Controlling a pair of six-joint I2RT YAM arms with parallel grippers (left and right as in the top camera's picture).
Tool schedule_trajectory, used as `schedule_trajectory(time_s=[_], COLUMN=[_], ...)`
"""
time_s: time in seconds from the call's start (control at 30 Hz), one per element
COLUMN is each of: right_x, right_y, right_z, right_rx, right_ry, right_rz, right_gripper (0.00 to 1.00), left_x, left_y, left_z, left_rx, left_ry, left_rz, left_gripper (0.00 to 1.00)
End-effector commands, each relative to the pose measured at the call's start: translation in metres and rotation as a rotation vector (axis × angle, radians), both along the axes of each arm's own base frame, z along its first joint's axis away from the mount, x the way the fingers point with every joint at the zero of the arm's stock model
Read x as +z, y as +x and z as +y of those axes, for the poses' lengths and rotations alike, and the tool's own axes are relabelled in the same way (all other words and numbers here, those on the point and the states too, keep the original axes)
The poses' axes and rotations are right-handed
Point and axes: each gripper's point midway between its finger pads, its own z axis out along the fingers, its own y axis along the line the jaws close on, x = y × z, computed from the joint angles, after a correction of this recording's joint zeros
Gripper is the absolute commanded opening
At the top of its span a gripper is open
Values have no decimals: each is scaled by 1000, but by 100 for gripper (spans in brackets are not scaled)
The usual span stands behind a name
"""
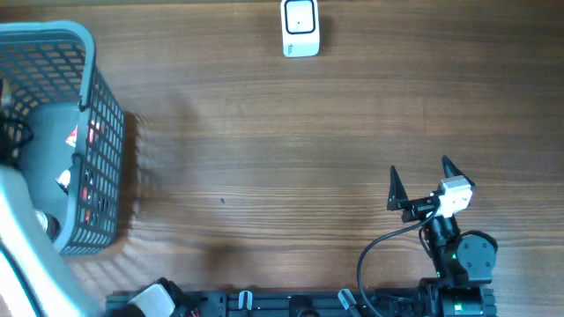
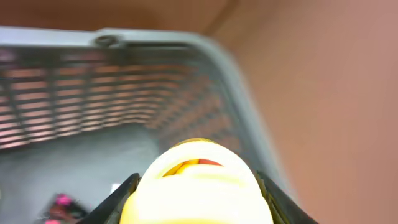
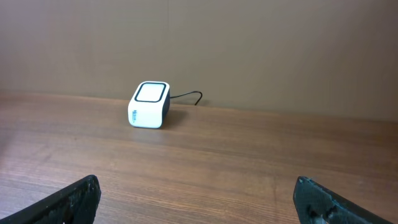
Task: Scan the item barcode
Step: 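Lift the yellow container out and set it on the table near the scanner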
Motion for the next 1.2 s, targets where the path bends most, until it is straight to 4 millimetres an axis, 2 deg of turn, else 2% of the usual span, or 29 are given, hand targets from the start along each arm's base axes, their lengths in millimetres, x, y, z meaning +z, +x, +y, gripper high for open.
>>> schedule_trajectory(time_s=[0.0, 0.03, 0.1, 0.13, 0.17, 0.23, 0.3, 0.37, 0.4, 0.43, 0.47, 0.53, 0.6, 0.63, 0.7, 0.83, 0.93, 1.03, 1.1, 1.17], right_x=[2, 2, 2, 2, 2, 2, 2, 2, 2, 2, 2, 2, 2, 2, 2, 2, 2, 2, 2, 2], right_y=[0, 0, 0, 0, 0, 0, 0, 0, 0, 0, 0, 0, 0, 0, 0, 0, 0, 0, 0, 0], right_z=[0, 0, 0, 0, 0, 0, 0, 0, 0, 0, 0, 0, 0, 0, 0, 0, 0, 0, 0, 0], right_rx=[-3, -3, -3, -3, -3, -3, -3, -3, -3, -3, -3, -3, -3, -3, -3, -3, -3, -3, -3, -3], right_ry=[12, 12, 12, 12, 12, 12, 12, 12, 12, 12, 12, 12, 12, 12, 12, 12, 12, 12, 12, 12], right_rz=[-10, -10, -10, -10, -10, -10, -10, -10, -10, -10, -10, -10, -10, -10, -10, -10, -10, -10, -10, -10], right_gripper=[100, 100, 100, 100, 100, 100, 100, 100, 100, 100, 100, 100, 100, 100, 100, 100, 100, 100, 100, 100], left_x=[70, 84, 99, 100, 98, 83, 51, 3, -27, -49, -86, -147, -194, -225, -250, -269, -273, -272, -272, -273], left_y=[-1, -2, -1, 2, 9, 25, 44, 64, 75, 82, 91, 101, 103, 102, 104, 106, 107, 111, 109, 107], left_z=[-81, -104, -145, -161, -187, -229, -259, -300, -326, -338, -355, -380, -394, -395, -390, -381, -382, -383, -382, -385], left_rx=[-312, -391, -527, -577, -655, -780, -826, -919, -992, -1015, -1045, -1118, -1167, -1153, -1123, -1083, -1101, -1235, -1376, -1479], left_ry=[-61, -70, -76, -83, -102, -138, -176, -195, -186, -180, -154, -105, -74, -56, -30, 4, 18, 143, 271, 345], left_rz=[-279, -329, -374, -376, -366, -316, -206, -40, 59, 126, 238, 413, 545, 635, 707, 765, 772, 789, 831, 849], left_gripper=[43, 43, 43, 43, 43, 43, 44, 44, 45, 45, 45, 45, 46, 46, 46, 46, 45, 44, 52, 52])
